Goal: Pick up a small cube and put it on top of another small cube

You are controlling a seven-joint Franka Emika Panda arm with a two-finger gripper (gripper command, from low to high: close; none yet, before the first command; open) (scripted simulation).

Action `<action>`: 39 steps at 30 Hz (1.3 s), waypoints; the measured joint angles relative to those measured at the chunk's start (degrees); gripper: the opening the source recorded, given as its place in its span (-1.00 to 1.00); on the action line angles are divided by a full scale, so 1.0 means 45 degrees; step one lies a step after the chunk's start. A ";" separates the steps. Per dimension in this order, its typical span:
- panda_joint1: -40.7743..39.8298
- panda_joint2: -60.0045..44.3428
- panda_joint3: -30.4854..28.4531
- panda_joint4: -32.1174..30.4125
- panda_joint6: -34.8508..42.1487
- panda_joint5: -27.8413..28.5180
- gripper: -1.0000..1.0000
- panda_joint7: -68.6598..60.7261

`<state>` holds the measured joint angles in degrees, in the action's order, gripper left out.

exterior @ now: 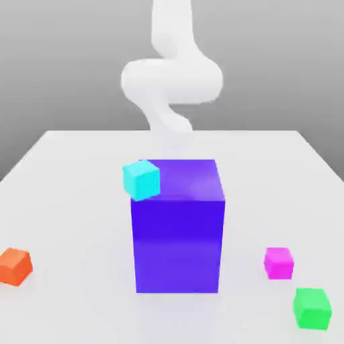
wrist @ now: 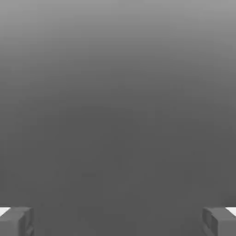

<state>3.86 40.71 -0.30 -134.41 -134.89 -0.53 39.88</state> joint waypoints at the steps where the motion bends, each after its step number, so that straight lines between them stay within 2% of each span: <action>1: 0.0390 -0.0515 -0.0032 -0.0258 -0.0310 -0.0049 0.00 -0.0593; 9: 0.3017 -0.4265 0.0020 -0.2154 -0.2564 -0.0460 0.00 -0.4957; 16: 0.4763 -0.7493 0.0617 -0.3794 -0.4518 -0.0576 0.00 -0.8547; 21: 0.5864 -0.9795 0.1126 -0.4930 -0.5934 0.0224 0.00 -1.0428; 27: 0.6358 -1.2563 0.0562 -0.4676 -0.8086 0.1030 0.00 -1.0276; 28: 0.6446 -1.2975 0.0464 -0.4600 -0.8420 0.1078 -1.00 -1.0236; 35: 0.6464 -1.3054 0.0441 -0.4586 -0.8460 0.1124 -1.00 -1.0200; 39: 0.6308 -1.1522 0.0679 -0.4882 -0.7227 0.0782 -1.00 -1.0467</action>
<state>32.25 -11.14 2.75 -156.37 -167.41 2.99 -7.22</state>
